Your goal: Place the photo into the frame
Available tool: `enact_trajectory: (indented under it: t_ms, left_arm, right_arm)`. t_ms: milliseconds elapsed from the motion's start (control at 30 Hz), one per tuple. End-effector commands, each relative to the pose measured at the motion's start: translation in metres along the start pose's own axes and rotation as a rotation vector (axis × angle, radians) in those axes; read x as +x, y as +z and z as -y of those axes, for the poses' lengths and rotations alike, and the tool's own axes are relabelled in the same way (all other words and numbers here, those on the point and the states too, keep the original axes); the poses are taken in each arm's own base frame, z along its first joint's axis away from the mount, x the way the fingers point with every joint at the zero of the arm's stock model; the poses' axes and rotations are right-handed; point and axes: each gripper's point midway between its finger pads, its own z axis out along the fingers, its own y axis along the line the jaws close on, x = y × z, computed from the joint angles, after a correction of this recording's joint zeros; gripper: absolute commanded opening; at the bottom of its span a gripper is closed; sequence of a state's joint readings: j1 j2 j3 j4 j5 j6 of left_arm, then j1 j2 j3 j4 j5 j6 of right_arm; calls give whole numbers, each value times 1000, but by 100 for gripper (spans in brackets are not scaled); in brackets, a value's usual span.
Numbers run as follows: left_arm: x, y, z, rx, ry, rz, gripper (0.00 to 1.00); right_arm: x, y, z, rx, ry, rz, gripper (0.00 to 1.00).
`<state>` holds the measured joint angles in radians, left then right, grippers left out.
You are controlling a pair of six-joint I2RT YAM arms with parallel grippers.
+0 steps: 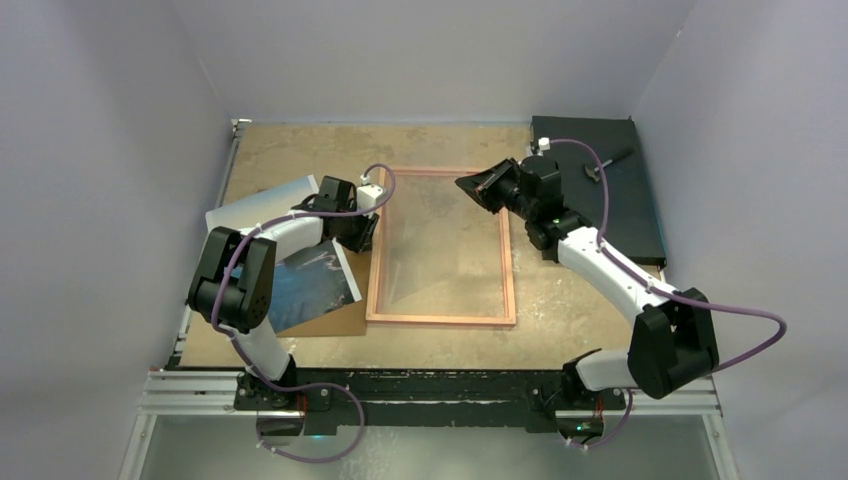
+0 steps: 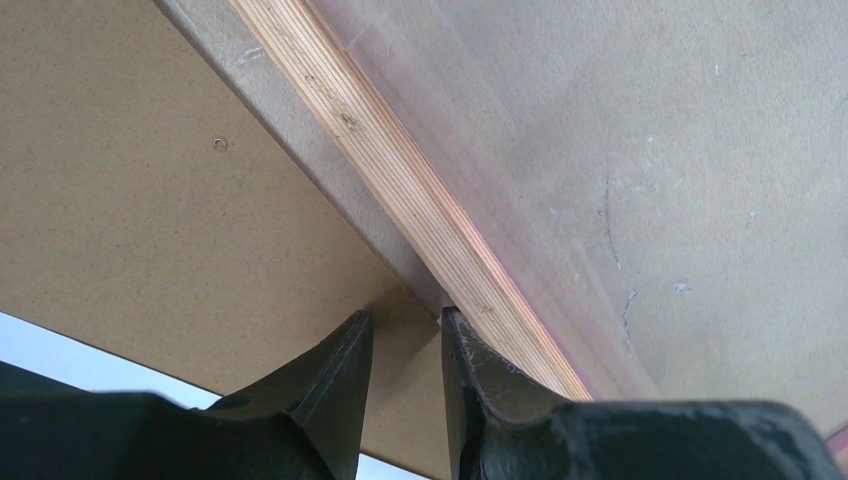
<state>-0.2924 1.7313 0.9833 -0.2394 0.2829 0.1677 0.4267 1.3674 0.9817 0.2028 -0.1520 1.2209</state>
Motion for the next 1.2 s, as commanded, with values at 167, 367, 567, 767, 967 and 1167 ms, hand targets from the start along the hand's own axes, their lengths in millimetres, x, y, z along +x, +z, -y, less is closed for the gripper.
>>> enact_trajectory:
  t_ms: [167, 367, 567, 767, 967, 1167]
  left_arm:
    - [13, 2, 10, 51, -39, -26, 26]
    - [15, 2, 8, 52, -52, -27, 25]
    - [18, 1, 5, 49, -65, -30, 24]
    - [17, -2, 5, 56, -73, -25, 23]
    - [15, -5, 5, 56, -75, -18, 22]
    - [12, -11, 0, 42, -80, -5, 22]
  right_arm:
    - [-12, -7, -25, -26, 59, 63, 0]
    - [-21, -16, -36, -39, 49, 105, 0]
    - [-20, -23, -33, -39, 36, 116, 0]
    - [-25, -32, -43, -86, 6, 148, 0]
    - [-21, -31, -53, -141, -27, 124, 0]
    - [-11, -25, -64, -196, -239, 55, 0]
